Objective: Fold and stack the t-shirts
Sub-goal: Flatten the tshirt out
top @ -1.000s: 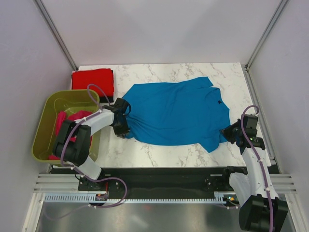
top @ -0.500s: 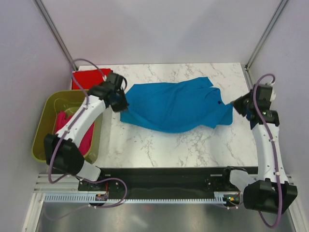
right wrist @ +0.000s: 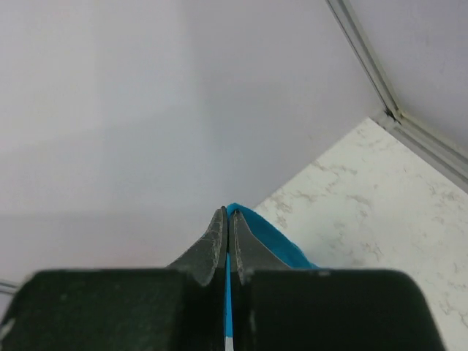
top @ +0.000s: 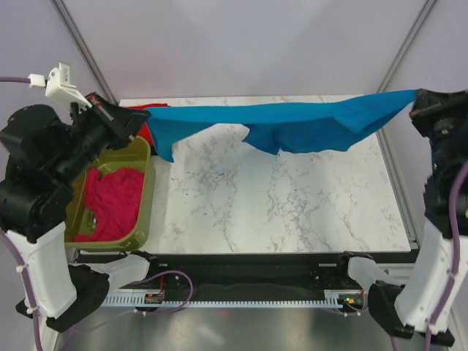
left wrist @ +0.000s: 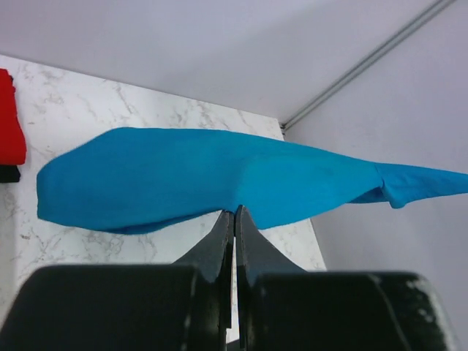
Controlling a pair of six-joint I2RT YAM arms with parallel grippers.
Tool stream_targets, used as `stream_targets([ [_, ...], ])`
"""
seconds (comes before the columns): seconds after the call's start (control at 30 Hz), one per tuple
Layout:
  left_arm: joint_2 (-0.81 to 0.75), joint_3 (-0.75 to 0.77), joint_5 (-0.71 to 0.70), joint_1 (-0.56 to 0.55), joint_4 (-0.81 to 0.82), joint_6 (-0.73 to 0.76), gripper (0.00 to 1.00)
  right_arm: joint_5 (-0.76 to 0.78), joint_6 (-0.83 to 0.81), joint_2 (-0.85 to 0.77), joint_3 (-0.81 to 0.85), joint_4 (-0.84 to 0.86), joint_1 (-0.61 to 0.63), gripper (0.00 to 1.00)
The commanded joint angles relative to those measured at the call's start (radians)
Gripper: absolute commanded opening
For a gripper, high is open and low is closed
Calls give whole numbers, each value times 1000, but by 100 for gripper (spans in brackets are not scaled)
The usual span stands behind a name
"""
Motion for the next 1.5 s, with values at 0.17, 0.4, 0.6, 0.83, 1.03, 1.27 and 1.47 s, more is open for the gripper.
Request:
stream_targets([
  [0.17,-63,33,163,-1,-106,-8,2,40,32,-184,178,-109,0,0],
  [0.4,-34,-130,139,-1,-51,23,2,-30,-18,-115,97,-91,0,0],
  [0.6,134,-294,79,-1,132,20,2,-12,-106,27,-104,113,0,0],
  [0.83,562,-42,-23,16,223,70,2,-18,-162,328,-83,385,-3,0],
  [1.03,781,423,-28,38,223,26,2,-151,-210,670,401,408,-19,0],
  [1.27,663,303,54,58,309,-11,2,-204,-244,599,429,486,-34,0],
  [1.47,448,-125,131,52,328,36,2,9,-245,301,-52,498,-34,0],
])
